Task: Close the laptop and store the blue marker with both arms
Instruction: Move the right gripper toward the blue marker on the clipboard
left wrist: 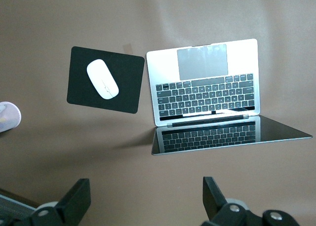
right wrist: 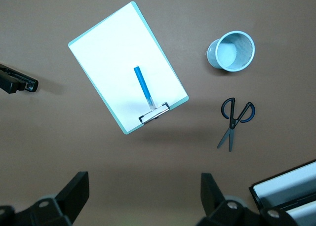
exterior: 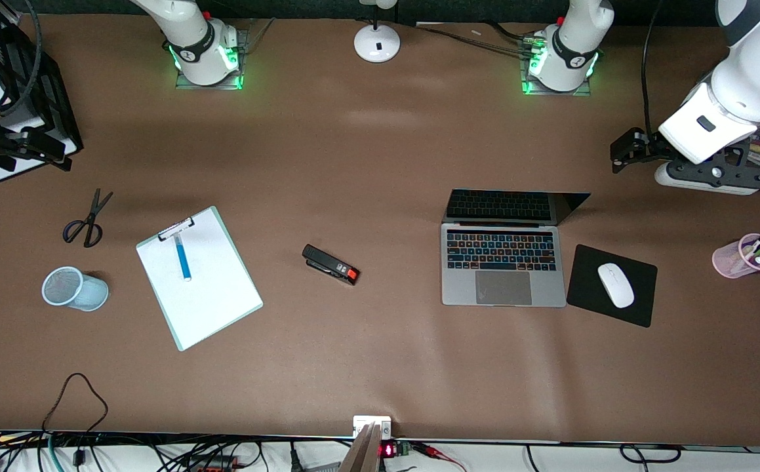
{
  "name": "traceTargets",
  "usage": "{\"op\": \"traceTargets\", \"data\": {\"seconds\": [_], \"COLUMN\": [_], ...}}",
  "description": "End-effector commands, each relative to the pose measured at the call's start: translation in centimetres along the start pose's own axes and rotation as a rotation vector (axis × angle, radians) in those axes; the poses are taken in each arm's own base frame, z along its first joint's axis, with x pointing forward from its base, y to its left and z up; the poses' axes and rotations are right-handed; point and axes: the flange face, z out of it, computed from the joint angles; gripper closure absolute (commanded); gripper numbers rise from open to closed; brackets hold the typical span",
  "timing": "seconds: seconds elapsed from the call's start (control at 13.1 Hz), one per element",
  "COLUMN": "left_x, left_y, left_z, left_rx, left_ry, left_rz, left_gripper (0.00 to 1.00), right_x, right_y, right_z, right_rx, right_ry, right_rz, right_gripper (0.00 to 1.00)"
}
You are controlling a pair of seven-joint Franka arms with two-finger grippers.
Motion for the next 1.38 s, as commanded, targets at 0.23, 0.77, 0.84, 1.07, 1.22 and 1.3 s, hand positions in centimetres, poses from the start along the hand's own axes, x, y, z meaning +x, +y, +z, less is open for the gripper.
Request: {"op": "traceTargets", "data": {"seconds": [0.23,0.77,0.84,1.07,1.22,1.3], "left_x": [0.2,0.2,0.2,0.2,0.2,0.2], "left_y": [-0.2,-0.2,-0.2,-0.2,-0.2,-0.3], "left_z": [-0.6,-0.5,-0.5,-0.6,-0.5,-0.5], "left_rx": [0.012,0.012,0.012,0.012,0.012,0.012], "left_ry": [-0.003,-0.005,-0.005,-0.003,-0.006,-0.006], "left_rz": [0.016,0.016,0.016,0.008,0.002,0.0], "left_gripper": [0.0,0.0,0.0,0.0,0.0,0.0], "right_x": [0.3,5.0,5.8,8.6,9.9,10.4], "right_y": [0.2,-1.1,-1.4,-3.9,-4.9,-5.5], "right_z": [0.2,8.9,10.6,15.8,18.9,21.0], "right_rx": [-0.006,0.006,0.0,-0.039,-0.076,-0.095], "right_ry": [0.014,-0.089,-0.098,-0.085,-0.082,-0.097], "right_rz": [0.015,0.005,0.001,-0.042,-0.068,-0.086], "right_gripper": [0.0,0.0,0.0,0.0,0.0,0.0]}}
